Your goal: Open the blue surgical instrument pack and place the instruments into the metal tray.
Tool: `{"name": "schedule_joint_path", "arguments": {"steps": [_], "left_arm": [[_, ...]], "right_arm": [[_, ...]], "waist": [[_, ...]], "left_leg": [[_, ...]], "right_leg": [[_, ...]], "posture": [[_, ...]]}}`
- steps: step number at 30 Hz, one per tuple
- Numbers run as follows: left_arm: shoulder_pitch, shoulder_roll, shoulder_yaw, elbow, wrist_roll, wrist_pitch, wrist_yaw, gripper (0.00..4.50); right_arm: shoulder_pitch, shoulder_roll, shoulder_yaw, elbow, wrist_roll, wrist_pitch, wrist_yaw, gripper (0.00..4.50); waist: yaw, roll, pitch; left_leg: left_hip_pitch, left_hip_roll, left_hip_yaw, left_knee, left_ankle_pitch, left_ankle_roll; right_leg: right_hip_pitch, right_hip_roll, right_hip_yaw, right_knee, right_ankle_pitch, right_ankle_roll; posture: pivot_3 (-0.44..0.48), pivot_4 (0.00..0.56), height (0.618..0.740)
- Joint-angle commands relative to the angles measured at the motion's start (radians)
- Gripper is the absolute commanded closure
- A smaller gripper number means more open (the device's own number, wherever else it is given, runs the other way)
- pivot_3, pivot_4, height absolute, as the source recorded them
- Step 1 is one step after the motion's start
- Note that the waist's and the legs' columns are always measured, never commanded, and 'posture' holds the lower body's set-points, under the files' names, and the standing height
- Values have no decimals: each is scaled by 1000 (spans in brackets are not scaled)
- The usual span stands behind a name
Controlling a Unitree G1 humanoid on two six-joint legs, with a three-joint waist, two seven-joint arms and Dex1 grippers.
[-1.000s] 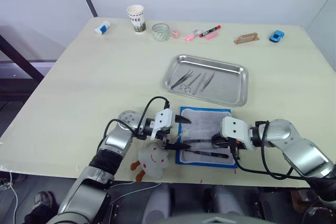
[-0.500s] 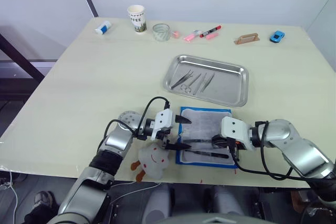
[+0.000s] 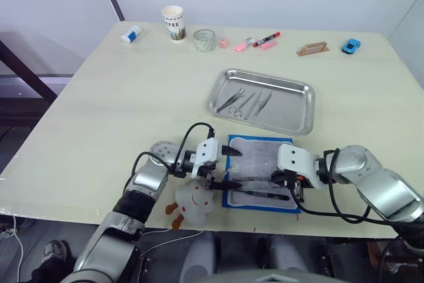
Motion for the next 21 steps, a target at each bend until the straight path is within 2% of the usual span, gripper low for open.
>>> {"name": "schedule_joint_path", "arguments": {"steps": [1,21], "left_arm": [[21,1,-34,14,36,3,5,0],[35,6,-43,35,50,-7,21,0]], "right_arm": [[-21,-21,14,-43,4,36,0,4476],[-207,-74,115,-116,19,190,-2,4476]], "waist": [[0,0,0],[0,2,1]], "left_leg": [[0,0,0,0,0,0],[-1,0,-1,0,0,0]], "right_leg": [[0,0,0,0,0,0],[0,-1,-1,0,0,0]], "posture": [[0,150,740],[0,150,740]]}}
